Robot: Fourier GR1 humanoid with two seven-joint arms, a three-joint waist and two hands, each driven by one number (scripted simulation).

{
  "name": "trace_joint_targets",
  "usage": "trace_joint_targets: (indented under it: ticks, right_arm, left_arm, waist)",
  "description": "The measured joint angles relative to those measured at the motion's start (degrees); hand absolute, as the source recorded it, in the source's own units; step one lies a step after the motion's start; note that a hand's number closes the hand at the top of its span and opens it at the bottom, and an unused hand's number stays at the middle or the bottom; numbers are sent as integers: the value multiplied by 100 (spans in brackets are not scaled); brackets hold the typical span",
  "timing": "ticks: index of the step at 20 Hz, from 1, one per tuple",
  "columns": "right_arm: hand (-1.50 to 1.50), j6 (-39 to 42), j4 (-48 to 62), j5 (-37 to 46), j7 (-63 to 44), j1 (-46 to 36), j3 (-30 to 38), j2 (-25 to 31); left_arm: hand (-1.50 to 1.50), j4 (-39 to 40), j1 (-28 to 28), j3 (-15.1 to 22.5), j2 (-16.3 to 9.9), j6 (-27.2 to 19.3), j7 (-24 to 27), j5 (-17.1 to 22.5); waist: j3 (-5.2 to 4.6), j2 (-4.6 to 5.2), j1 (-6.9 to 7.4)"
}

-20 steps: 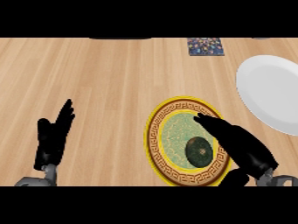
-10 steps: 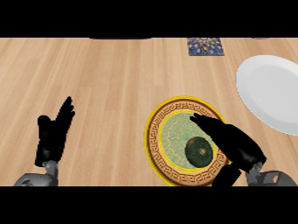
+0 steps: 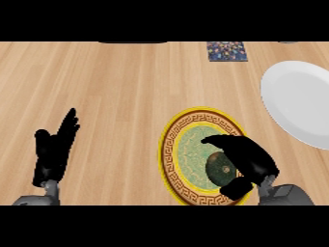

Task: Pick the squash from the plate and place it in the plate

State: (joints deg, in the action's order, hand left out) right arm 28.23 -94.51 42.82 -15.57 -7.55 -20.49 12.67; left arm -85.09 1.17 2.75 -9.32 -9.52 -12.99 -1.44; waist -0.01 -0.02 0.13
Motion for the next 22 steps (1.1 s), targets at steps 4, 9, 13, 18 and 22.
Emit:
trace_joint_targets:
  ticks: [4,9,13,18,22]
  right_arm:
    - [150,-332,182,322,525,9,-32,77]
    - [150,-598,366,668,875,-94,72,45]
    - [150,-869,612,821,1042,-283,348,23]
    - [150,-1154,1527,757,1473,-943,1019,188]
    - [150,-1634,1675,840,1616,-1253,1445,366]
  left_arm:
    - [0,-75,-12,21,100,-26,-31,-95]
    - [0,90,54,-85,156,44,53,-141]
    - [0,92,41,-91,212,40,81,-203]
    - [0,129,160,-189,152,124,-5,-178]
    - [0,23,84,-141,211,64,-66,-242]
  waist:
    - [-1,-3,-1]
    - [-4,-6,-4]
    - [-2,-3,-1]
    - [0,8,18]
    - [2,6,20]
